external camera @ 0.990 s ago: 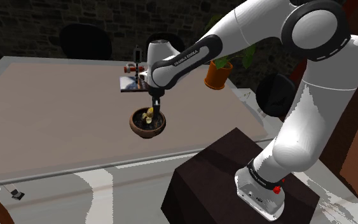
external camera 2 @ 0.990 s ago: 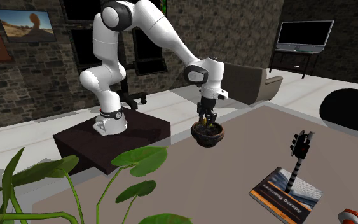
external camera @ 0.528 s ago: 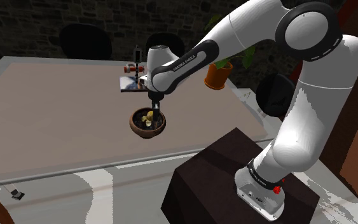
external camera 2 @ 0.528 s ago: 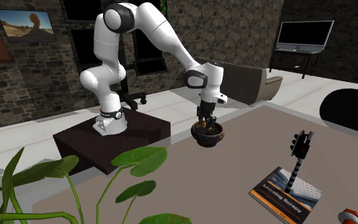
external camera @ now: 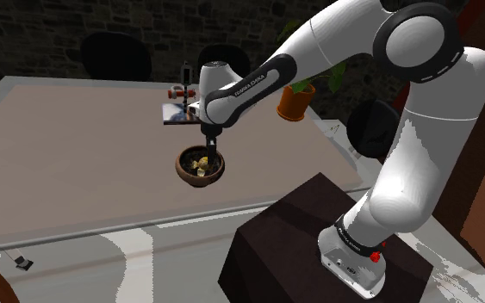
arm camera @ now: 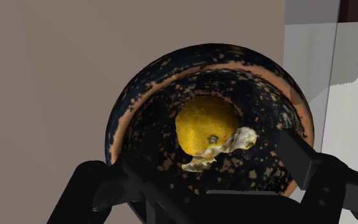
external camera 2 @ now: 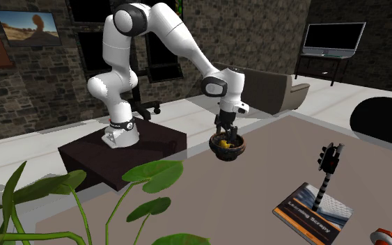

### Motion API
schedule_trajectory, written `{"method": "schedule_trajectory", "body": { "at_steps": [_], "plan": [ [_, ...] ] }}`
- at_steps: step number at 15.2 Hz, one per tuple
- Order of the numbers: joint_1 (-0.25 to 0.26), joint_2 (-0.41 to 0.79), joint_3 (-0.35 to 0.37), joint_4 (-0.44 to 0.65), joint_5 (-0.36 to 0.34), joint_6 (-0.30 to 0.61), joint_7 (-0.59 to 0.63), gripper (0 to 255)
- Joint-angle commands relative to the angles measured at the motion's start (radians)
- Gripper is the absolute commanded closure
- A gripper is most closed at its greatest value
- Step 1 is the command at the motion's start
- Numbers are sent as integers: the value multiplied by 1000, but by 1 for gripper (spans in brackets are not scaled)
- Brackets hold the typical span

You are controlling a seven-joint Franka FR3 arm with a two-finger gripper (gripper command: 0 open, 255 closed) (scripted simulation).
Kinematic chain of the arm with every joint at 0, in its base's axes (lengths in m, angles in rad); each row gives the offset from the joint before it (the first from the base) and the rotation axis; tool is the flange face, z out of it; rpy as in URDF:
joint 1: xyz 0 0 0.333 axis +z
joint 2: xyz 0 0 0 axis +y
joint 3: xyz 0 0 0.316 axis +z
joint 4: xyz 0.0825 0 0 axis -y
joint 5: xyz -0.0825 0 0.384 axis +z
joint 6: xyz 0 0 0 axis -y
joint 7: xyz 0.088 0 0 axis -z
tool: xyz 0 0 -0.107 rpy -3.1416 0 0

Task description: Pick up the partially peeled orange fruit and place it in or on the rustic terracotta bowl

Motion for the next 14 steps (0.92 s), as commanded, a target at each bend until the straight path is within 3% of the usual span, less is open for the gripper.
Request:
{"method": "schedule_trajectory", "body": {
  "at_steps": [1, 6, 14],
  "plan": [
    [0, 0, 0, 0, 0, 0, 0, 0],
    [-14, -81, 14, 36, 33, -113, -23, 0],
    [-14, -81, 14, 36, 33, -113, -23, 0]
  ]
}}
